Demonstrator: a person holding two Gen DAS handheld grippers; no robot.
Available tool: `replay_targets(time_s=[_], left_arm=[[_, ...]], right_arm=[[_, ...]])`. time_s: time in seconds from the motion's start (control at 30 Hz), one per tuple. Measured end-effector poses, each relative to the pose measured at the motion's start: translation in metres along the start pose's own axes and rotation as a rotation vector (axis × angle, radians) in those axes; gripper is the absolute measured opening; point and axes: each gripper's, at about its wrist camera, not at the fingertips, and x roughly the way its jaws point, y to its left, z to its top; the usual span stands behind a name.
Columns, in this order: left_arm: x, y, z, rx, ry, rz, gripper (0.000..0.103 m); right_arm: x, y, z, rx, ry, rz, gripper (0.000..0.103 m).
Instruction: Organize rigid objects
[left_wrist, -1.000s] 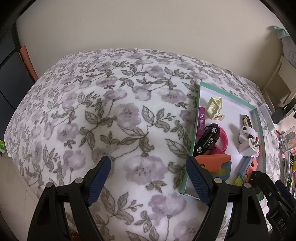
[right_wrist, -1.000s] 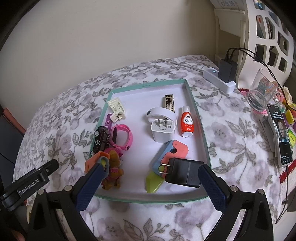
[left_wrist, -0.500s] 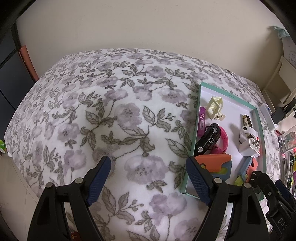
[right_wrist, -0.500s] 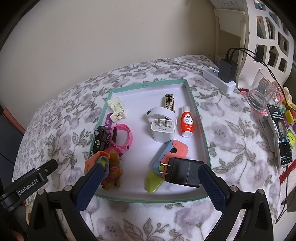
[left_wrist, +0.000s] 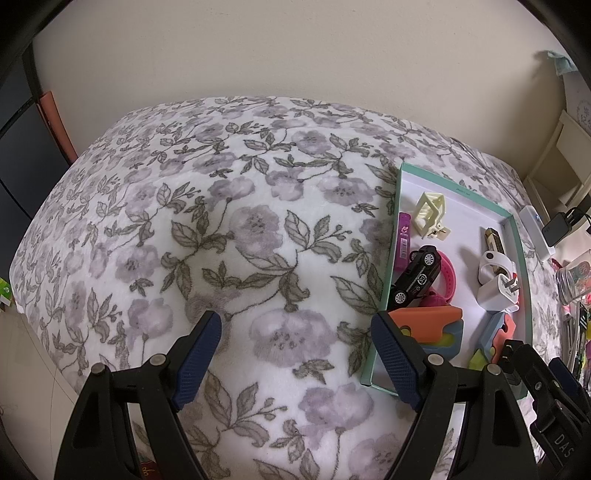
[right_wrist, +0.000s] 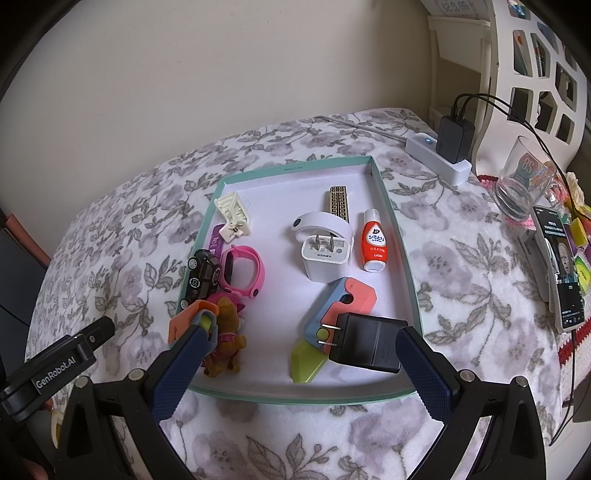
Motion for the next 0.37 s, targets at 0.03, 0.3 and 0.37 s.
replay_targets(time_s=[0.03, 0.3, 0.37], left_arm=[[-0.0001, -0.0001, -0.0001, 0.002, -0.001, 0.000, 0.084], [0.0003, 0.0001, 0.0000, -0.004, -0.002, 0.010, 0.084], [0.0007, -0.0007, -0.0002, -0.005, -0.003, 0.011, 0.084]], right_arm=[[-0.0001, 0.0002, 0.0002, 0.000, 0.000, 0.000, 0.103], [0.0027, -0.0010, -0.0033, 0.000, 0.006, 0.000, 0.103], [0.0037, -0.0016, -0.0048, 0.001, 0.009, 0.001, 0.103]])
